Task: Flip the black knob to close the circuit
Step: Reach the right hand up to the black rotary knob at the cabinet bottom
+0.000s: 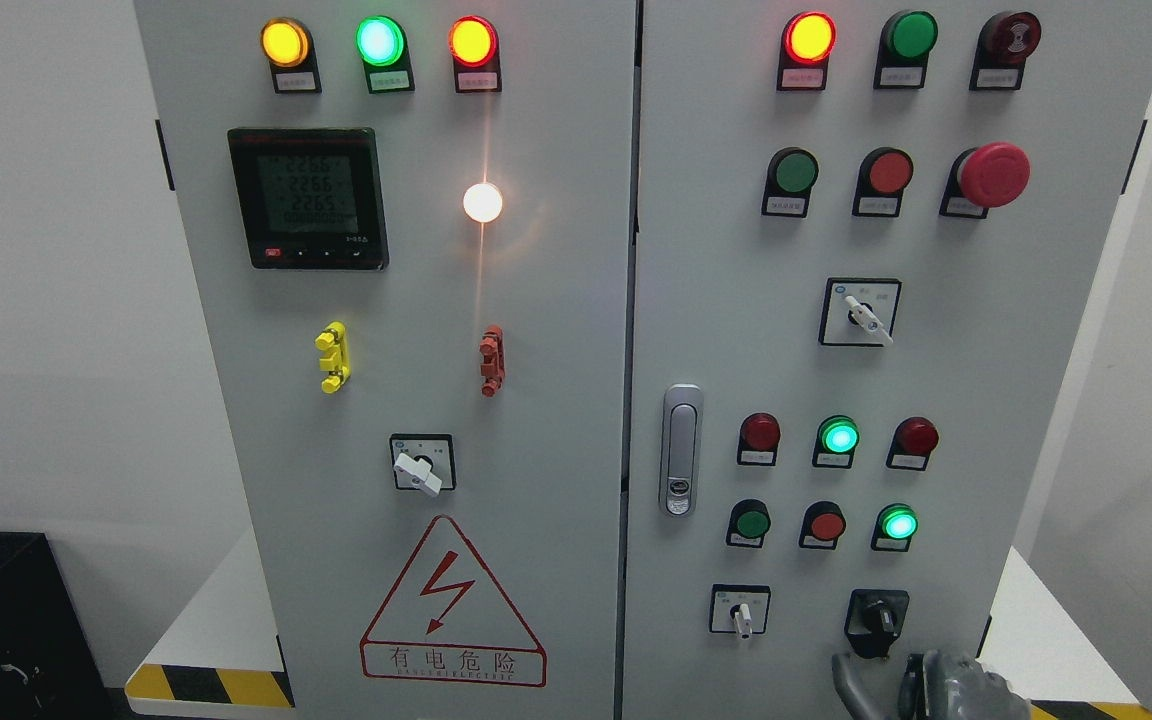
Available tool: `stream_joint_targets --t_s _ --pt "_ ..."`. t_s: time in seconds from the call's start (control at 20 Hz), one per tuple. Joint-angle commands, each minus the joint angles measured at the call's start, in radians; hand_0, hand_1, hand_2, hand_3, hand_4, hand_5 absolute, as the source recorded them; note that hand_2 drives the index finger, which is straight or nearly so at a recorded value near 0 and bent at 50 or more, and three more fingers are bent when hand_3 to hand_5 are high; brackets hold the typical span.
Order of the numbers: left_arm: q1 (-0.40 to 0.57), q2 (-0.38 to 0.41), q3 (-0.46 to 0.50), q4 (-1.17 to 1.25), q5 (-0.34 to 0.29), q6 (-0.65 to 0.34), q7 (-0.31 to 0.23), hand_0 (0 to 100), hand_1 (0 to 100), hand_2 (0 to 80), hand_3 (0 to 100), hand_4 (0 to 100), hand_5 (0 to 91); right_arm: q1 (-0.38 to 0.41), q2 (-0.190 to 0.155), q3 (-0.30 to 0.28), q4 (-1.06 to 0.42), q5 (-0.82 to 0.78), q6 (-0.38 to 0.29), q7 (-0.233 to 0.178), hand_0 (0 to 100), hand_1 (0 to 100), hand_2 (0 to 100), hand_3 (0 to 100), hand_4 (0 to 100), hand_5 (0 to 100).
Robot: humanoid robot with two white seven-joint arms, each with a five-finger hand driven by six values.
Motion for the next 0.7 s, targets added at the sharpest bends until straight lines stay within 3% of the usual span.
stream_joint_targets --t_s 0.0,0.65 --pt "0.023 0.0 0.0 -0.029 0.0 0.0 -0.001 12 56 0.0 0 0 0.0 -0.013 -0.006 -0.022 0.011 0.0 0.001 0.006 0 0 89 100 97 98" --pt "0.021 0.0 0.0 -0.029 0.0 0.0 -0.001 12 56 0.0 0 0 0.0 -0.036 -0.016 -0.055 0.023 -0.001 0.006 0.007 0 0 89 100 97 98"
